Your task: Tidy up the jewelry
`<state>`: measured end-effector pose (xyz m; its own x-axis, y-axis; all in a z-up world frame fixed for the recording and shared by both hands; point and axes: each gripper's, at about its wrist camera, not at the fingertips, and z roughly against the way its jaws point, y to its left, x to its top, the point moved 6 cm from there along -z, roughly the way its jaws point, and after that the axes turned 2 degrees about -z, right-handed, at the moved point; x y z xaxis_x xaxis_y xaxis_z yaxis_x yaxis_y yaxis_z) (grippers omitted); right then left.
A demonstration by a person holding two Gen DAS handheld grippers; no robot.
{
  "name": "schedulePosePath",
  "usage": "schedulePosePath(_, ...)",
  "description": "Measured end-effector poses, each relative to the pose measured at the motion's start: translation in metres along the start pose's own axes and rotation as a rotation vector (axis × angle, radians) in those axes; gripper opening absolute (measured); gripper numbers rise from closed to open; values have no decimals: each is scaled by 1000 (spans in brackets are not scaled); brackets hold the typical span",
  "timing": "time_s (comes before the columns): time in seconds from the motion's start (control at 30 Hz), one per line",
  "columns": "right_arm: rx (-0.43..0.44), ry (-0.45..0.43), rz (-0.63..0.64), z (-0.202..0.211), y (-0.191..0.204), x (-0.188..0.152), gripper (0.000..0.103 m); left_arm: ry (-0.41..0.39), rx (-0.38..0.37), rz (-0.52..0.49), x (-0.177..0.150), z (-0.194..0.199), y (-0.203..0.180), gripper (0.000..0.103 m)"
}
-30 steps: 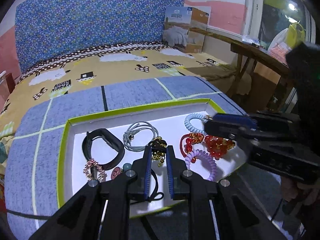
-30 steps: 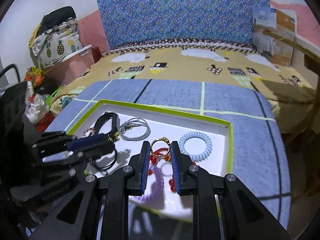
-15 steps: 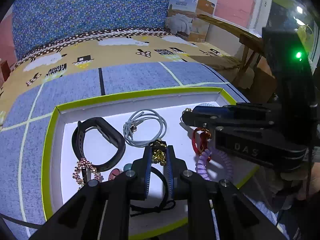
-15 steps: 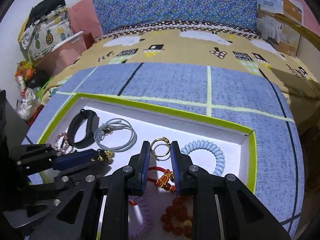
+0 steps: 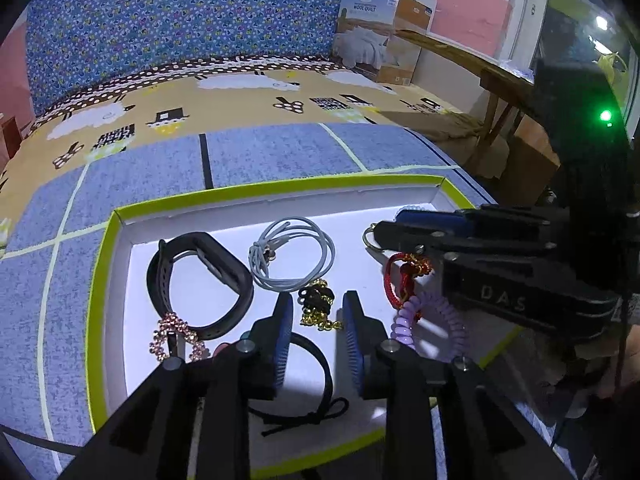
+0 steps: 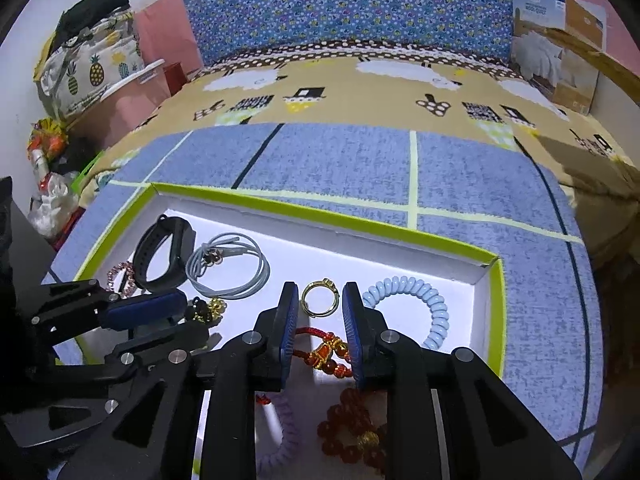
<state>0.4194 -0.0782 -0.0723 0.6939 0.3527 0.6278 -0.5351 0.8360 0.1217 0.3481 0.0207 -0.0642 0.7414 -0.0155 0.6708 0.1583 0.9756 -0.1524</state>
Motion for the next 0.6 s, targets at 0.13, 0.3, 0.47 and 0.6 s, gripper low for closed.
schedulePosePath(0.13, -3, -35, 9, 16, 4, 0, 23, -17, 1, -2, 0, 12, -2, 27)
schedulePosePath(0.3, 8, -87, -1, 44, 8, -8, 24, -54, 18, -13, -7, 37, -7, 27)
schedulePosePath(0.47, 18, -131, -2, 75, 21, -28, 27, -108, 43, -14, -18, 69, -14, 27)
schedulePosePath(0.6, 19, -165, -8, 100, 29, -48, 35, -150, 67, -8, -32, 95, -19, 27)
